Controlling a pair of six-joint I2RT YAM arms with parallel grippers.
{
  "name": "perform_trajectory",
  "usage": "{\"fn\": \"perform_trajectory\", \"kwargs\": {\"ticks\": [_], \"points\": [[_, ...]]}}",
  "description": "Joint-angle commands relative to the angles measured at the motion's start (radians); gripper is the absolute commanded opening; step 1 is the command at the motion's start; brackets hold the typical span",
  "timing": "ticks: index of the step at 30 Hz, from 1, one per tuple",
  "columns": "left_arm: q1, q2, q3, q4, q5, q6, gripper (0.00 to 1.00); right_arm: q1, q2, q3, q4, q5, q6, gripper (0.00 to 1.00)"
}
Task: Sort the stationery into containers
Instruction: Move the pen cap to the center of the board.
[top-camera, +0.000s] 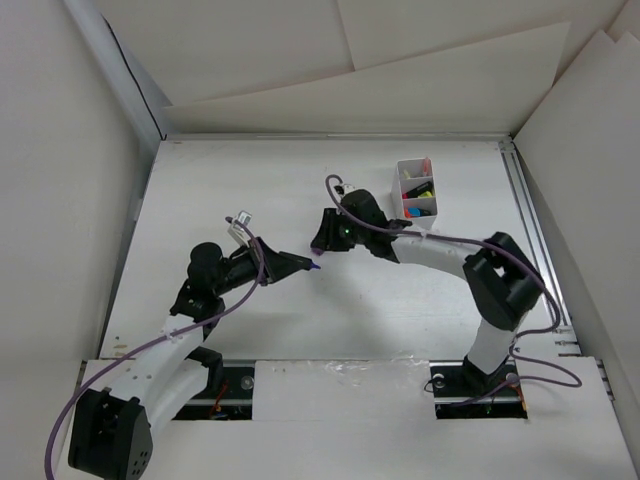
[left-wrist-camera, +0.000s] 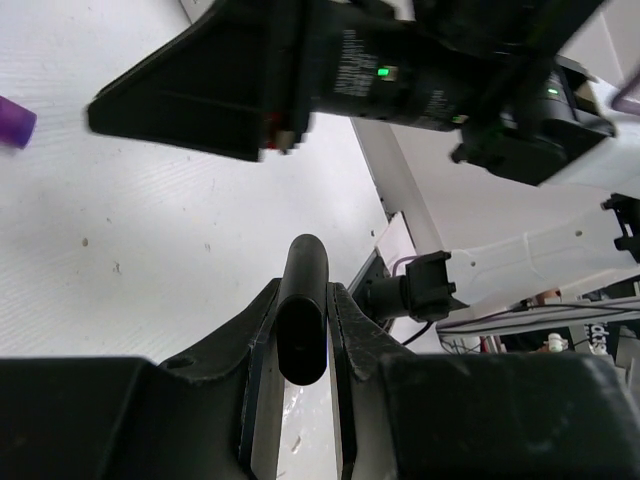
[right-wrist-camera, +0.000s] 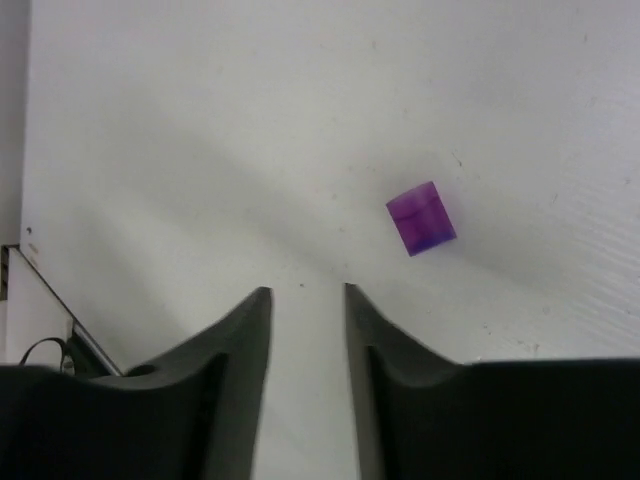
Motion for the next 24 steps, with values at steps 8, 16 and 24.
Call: {"fn": "perform_trajectory", "kwargs": {"ticks": [8,16,24], "points": [[0.006,0.022,0.017,0.134,0.059,-0.094,0.08,-0.011,-0.041,-0.041,-0.045,0.137,-0.263,0.55],[0.006,-0.002,0.006,0.138,0.07,-0.126,0.08,0.007,0.048,0.034,-0.069,0.149,-0.338,0.58],[0.006,-0.002,-0.003,0.167,0.07,-0.126,0.08,0.017,0.158,0.108,-0.094,0.177,-0.338,0.56]]}}
